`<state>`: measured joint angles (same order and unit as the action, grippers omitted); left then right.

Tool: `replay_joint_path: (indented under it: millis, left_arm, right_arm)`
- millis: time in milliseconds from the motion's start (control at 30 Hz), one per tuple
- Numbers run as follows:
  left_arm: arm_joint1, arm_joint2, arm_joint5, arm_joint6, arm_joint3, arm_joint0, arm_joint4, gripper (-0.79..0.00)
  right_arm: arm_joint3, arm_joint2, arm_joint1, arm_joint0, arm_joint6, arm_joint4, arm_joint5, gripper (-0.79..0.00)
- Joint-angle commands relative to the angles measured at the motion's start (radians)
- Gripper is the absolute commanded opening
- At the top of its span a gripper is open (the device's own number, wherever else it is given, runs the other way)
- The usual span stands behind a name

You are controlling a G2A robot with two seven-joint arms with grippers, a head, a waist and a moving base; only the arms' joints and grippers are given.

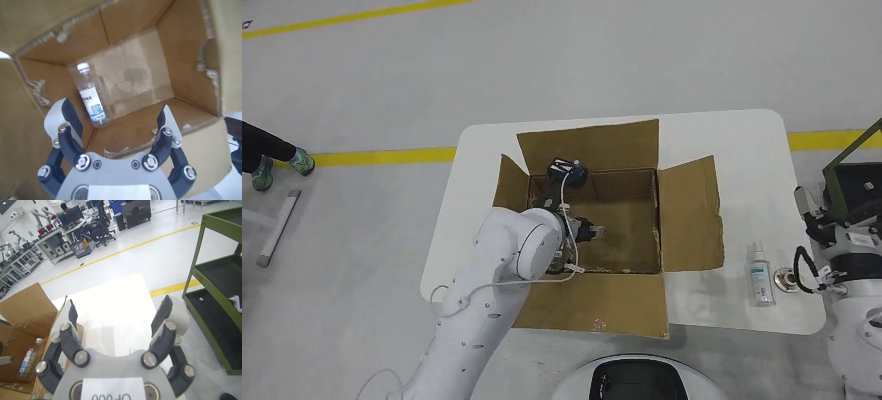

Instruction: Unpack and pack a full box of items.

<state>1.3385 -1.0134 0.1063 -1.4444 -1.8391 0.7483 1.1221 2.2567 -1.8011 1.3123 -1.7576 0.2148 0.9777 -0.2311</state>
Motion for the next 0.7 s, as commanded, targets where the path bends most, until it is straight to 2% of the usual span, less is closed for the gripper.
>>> replay_joint_path:
  millis: [0, 67, 100, 300, 400, 533, 667]
  left_arm:
    - [-0.007, -0.024, -0.016, -0.013, -0.09, 0.018, 0.027, 0.0]
    - [-0.013, -0.049, -0.03, -0.019, -0.162, 0.031, 0.063, 0.0]
    - [-0.016, -0.065, -0.024, -0.022, -0.194, 0.038, 0.071, 0.0]
    - [-0.024, -0.147, -0.006, -0.037, -0.315, 0.059, 0.071, 0.0]
    - [-0.027, -0.173, -0.006, -0.043, -0.348, 0.063, 0.085, 0.0]
    - [-0.025, -0.222, 0.058, -0.03, -0.354, 0.071, 0.008, 0.0]
    - [-0.027, -0.229, 0.047, -0.027, -0.351, 0.079, 0.014, 0.0]
  right_arm:
    - [0.001, -0.01, -0.001, -0.019, 0.006, 0.016, 0.025, -0.474]
    - [-0.004, -0.018, -0.004, -0.047, 0.023, 0.05, 0.053, -0.751]
    - [-0.004, -0.022, -0.005, -0.062, 0.034, 0.08, 0.067, -0.785]
    - [-0.015, -0.03, -0.012, -0.145, 0.117, 0.211, 0.136, -0.785]
    - [-0.007, -0.017, -0.01, -0.176, 0.103, 0.253, 0.123, -0.785]
    - [-0.006, -0.014, -0.009, -0.181, 0.093, 0.265, 0.114, -0.785]
    - [-0.006, -0.014, -0.009, -0.181, 0.093, 0.265, 0.114, -0.785]
